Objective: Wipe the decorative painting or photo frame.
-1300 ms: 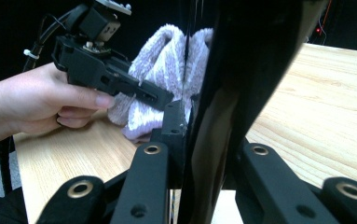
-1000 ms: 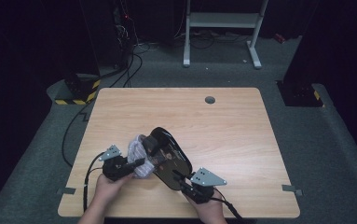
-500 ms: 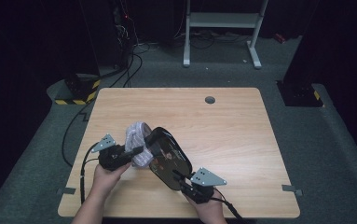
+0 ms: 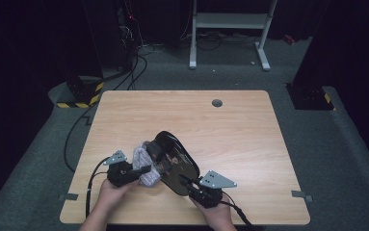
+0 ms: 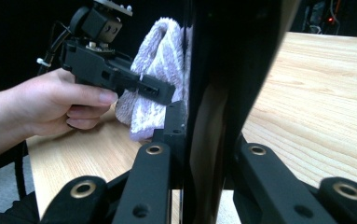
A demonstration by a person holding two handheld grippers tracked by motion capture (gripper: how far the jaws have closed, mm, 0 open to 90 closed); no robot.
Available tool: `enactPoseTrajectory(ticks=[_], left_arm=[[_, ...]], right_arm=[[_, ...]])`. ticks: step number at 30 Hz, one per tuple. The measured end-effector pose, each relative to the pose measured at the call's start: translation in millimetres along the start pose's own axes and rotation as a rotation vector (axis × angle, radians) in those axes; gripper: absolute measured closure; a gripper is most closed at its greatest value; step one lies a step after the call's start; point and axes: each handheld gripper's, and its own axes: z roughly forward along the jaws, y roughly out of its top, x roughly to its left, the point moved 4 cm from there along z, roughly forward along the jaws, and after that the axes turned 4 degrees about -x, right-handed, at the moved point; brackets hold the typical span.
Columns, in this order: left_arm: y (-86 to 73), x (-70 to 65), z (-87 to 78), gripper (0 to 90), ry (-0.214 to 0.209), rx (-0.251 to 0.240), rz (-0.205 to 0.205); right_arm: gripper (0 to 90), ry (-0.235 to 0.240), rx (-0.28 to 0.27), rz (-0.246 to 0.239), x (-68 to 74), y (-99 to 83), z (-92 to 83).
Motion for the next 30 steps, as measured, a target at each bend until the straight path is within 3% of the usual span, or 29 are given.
enactPoseTrajectory(ticks=[13,15,19,22,26,30], left_arm=[[-8.1,6.0,-22.1,61.2,0.008,-0.023,-0.004],[-11.6,5.6,-21.7,61.1,-0.01,-0.006,-0.024],[-22.1,3.5,-15.7,59.4,-0.042,0.074,-0.045],[-21.7,1.6,-15.5,59.4,-0.041,0.071,-0.054],[-15.8,2.5,-19.2,61.8,-0.039,0.002,-0.05],[-0.2,5.2,-29.7,62.3,-0.033,-0.119,-0.064]], right_arm=[[80.6,0.119,0.005,-0.024,-5.7,0.8,3.8],[80.5,0.127,0.006,-0.031,-5.7,0.9,4.4],[80.6,0.138,0.005,-0.03,-6.4,1.3,5.8],[80.6,0.143,0.008,-0.03,-6.6,1.6,6.4],[80.6,0.141,0.01,-0.033,-6.1,1.8,7.7],[80.6,0.134,0.011,-0.035,-4.7,1.9,7.8]])
